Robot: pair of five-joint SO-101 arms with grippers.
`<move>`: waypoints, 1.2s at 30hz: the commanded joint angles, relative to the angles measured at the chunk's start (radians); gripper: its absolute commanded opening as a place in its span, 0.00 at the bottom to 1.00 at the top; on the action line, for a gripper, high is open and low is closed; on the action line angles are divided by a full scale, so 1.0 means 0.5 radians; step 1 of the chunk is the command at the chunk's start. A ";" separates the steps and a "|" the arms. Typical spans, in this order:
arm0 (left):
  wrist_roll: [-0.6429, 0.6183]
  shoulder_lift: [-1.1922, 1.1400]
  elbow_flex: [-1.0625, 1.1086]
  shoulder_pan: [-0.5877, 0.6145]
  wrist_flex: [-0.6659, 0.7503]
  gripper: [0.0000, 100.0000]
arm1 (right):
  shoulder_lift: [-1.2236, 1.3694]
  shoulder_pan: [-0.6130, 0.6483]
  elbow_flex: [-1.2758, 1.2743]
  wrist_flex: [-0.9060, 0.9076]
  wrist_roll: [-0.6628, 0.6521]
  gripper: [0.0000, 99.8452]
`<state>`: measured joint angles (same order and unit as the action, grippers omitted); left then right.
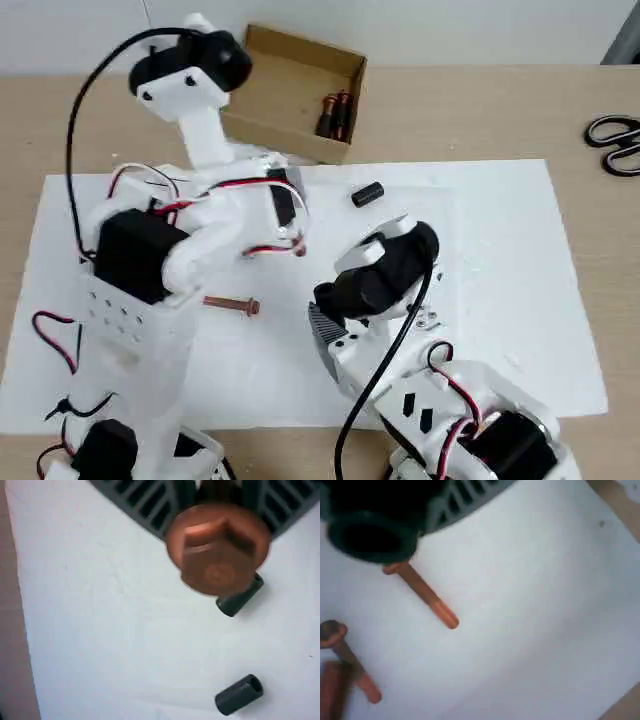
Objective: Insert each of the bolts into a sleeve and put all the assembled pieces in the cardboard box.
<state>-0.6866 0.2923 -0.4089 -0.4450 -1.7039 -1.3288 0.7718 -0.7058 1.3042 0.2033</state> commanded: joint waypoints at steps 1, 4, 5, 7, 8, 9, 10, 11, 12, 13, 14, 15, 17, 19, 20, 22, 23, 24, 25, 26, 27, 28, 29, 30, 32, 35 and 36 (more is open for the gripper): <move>0.015 0.089 -0.008 -0.123 0.101 0.01 | -0.005 0.014 0.003 -0.051 0.006 0.00; 0.015 0.092 -0.017 -0.141 0.153 0.01 | -0.005 0.011 -0.043 -0.084 0.006 0.00; 0.015 0.092 -0.020 -0.141 0.153 0.01 | -0.005 0.008 -0.058 -0.109 0.003 0.00; 0.015 0.092 -0.020 -0.141 0.141 0.01 | -0.005 0.005 -0.092 -0.183 -0.055 0.00; 0.015 0.098 -0.020 -0.141 0.135 0.01 | -0.008 0.002 -0.117 -0.229 -0.095 0.00; 0.015 0.123 -0.032 -0.138 0.117 0.01 | -0.017 -0.005 -0.147 -0.272 -0.126 0.00; 0.015 0.169 -0.054 -0.138 0.092 0.01 | -0.020 -0.029 -0.169 -0.311 -0.141 0.00; 0.015 0.221 -0.063 -0.138 0.077 0.01 | -0.020 -0.060 -0.187 -0.339 -0.141 0.00; 0.015 0.267 -0.063 -0.126 0.068 0.01 | -0.023 -0.084 -0.196 -0.361 -0.144 0.00; 0.015 0.316 -0.063 -0.089 0.061 0.01 | -0.023 -0.115 -0.199 -0.373 -0.144 0.00; 0.015 0.356 -0.063 -0.058 0.058 0.01 | -0.023 -0.140 -0.203 -0.385 -0.144 0.00; 0.015 0.396 -0.060 -0.031 0.037 0.01 | -0.023 -0.149 -0.203 -0.394 -0.144 0.00; 0.015 0.463 -0.051 0.015 -0.031 0.01 | -0.023 -0.149 -0.203 -0.394 -0.138 0.00; 0.015 0.531 0.041 0.040 -0.043 0.01 | -0.023 -0.149 -0.203 -0.397 -0.135 0.00; 0.018 0.574 0.097 0.040 -0.046 0.01 | -0.023 -0.149 -0.203 -0.397 -0.135 0.00; 0.018 0.672 0.238 0.028 -0.034 0.01 | -0.026 -0.149 -0.209 -0.437 -0.138 0.00; 0.018 0.727 0.315 0.025 -0.018 0.01 | -0.026 -0.149 -0.209 -0.456 -0.138 0.00; 0.018 0.779 0.388 0.025 0.003 0.01 | -0.026 -0.149 -0.221 -0.474 -0.138 0.00; 0.018 0.835 0.465 0.025 0.031 0.01 | -0.029 -0.152 -0.252 -0.499 -0.138 0.00; 0.018 0.899 0.532 0.028 0.052 0.01 | -0.035 -0.155 -0.279 -0.523 -0.138 0.00; 0.018 0.961 0.597 0.031 0.074 0.01 | -0.060 -0.152 -0.304 -0.545 -0.138 0.00; 0.018 1.025 0.661 0.034 0.095 0.01 | -0.100 -0.149 -0.331 -0.572 -0.138 0.00; 0.018 1.080 0.729 0.034 0.117 0.01 | -0.152 -0.149 -0.377 -0.609 -0.141 0.00; 0.018 1.135 0.806 0.037 0.144 0.01 | -0.207 -0.149 -0.436 -0.643 -0.147 0.00; 0.025 1.243 0.968 0.037 0.209 0.01 | -0.330 -0.149 -0.537 -0.667 -0.147 0.00; 0.025 1.402 1.214 0.037 0.374 0.01 | -0.474 -0.149 -0.632 -0.664 -0.153 0.00; 0.025 1.458 1.293 0.037 0.448 0.01 | -0.508 -0.149 -0.678 -0.664 -0.175 0.00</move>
<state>-0.6851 0.9490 0.1542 -0.4312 -1.5766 -1.5282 0.7058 -1.0203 1.0019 0.1373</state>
